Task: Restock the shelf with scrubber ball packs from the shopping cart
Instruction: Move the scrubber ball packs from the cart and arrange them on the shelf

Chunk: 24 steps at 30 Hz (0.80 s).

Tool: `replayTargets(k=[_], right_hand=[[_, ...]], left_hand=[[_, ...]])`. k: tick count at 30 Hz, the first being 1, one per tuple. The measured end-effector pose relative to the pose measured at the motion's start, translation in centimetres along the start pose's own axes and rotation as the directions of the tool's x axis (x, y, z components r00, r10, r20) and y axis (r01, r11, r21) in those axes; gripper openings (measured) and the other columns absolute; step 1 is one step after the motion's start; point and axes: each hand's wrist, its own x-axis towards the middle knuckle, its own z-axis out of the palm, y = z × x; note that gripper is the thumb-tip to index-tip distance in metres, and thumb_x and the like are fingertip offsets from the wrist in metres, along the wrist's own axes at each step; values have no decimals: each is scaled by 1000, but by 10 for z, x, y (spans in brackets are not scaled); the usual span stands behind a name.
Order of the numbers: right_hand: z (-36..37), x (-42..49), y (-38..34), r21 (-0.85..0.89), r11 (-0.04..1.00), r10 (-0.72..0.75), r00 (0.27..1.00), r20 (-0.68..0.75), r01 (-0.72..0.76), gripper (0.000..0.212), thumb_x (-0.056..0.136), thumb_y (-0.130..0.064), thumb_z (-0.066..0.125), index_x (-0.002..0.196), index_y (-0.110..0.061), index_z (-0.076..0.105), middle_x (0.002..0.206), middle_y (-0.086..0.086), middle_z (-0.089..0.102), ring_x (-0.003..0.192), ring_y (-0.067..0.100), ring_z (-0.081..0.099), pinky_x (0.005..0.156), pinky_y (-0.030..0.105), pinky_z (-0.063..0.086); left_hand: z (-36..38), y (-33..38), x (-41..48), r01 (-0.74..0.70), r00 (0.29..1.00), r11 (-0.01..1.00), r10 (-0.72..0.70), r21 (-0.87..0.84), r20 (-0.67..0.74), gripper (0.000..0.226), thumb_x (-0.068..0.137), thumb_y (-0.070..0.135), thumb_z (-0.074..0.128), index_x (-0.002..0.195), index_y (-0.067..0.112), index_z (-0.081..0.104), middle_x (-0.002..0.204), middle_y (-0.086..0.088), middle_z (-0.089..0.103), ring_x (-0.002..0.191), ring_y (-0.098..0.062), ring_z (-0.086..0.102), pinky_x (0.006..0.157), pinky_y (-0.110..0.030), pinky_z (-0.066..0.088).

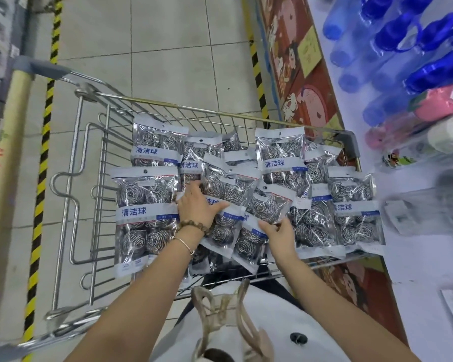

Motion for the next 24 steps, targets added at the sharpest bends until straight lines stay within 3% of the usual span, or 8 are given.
replayTargets(k=[2, 4, 6, 8, 11, 17, 21, 24], right_hand=[[0, 1, -12, 36, 998, -53, 999, -6, 53, 19, 88, -19, 64, 97, -9, 51, 92, 5, 55, 85, 21, 54, 74, 30, 47], [-1, 2, -25, 12, 997, -71, 997, -31, 72, 53, 90, -27, 61, 132, -3, 41, 130, 10, 49, 122, 27, 46, 101, 40, 40], [-4, 5, -33, 19, 995, -94, 994, -55, 95, 63, 91, -30, 58, 141, -1, 32, 134, 14, 45, 128, 30, 42, 107, 45, 35], [-12, 5, -39, 54, 990, -128, 987, -95, 133, 47, 92, -26, 56, 126, 3, 43, 99, 18, 52, 91, 34, 55, 80, 43, 48], [-25, 5, -40, 146, 970, -159, 959, -233, 196, 23, 92, -26, 56, 96, -5, 46, 74, 3, 39, 61, 14, 35, 59, 30, 33], [-52, -3, -39, 253, 933, -128, 892, -433, 256, 53, 95, -22, 52, 143, -10, 31, 140, 1, 39, 114, 8, 43, 87, 15, 34], [-70, -13, -23, 255, 926, -102, 836, -540, 278, 53, 95, -20, 53, 143, -11, 32, 147, 6, 34, 134, 18, 34, 106, 27, 29], [-84, -26, -9, 251, 930, -72, 803, -592, 268, 55, 94, -21, 54, 143, -10, 32, 147, 6, 34, 135, 18, 33, 105, 25, 27]], left_hand=[[-4, 3, -7, 32, 999, 983, -32, -182, -2, 92, 62, 56, 69, 131, 12, 29, 87, 6, 51, 72, -16, 57, 70, -33, 54], [-7, 6, -11, 37, 999, 963, -42, -266, -11, 89, 66, 47, 74, 132, 13, 26, 95, 5, 53, 64, -10, 49, 56, -24, 47], [-10, 11, -15, 37, 999, 936, -47, -351, -21, 88, 67, 42, 76, 133, 14, 24, 116, -6, 54, 76, -14, 49, 62, -23, 43], [-13, 17, -19, 57, 997, 885, -72, -463, -14, 87, 70, 37, 77, 136, 16, 23, 129, -11, 47, 93, -17, 48, 77, -25, 41], [-19, 23, -19, 90, 994, 794, -112, -602, 1, 87, 73, 31, 75, 140, 14, 22, 142, -10, 35, 124, -22, 39, 95, -27, 33], [-35, 27, -21, 95, 995, 752, -71, -653, 64, 87, 73, 33, 74, 141, 16, 22, 147, -7, 29, 130, -24, 34, 105, -40, 32], [-39, 30, -26, 106, 989, 772, -18, -627, 145, 87, 75, 38, 71, 143, 20, 21, 149, -6, 26, 132, -28, 32, 105, -48, 33], [-32, 41, -29, 88, 983, 788, 30, -609, 180, 88, 75, 37, 71, 144, 16, 20, 150, -8, 24, 133, -28, 30, 104, -46, 31]])
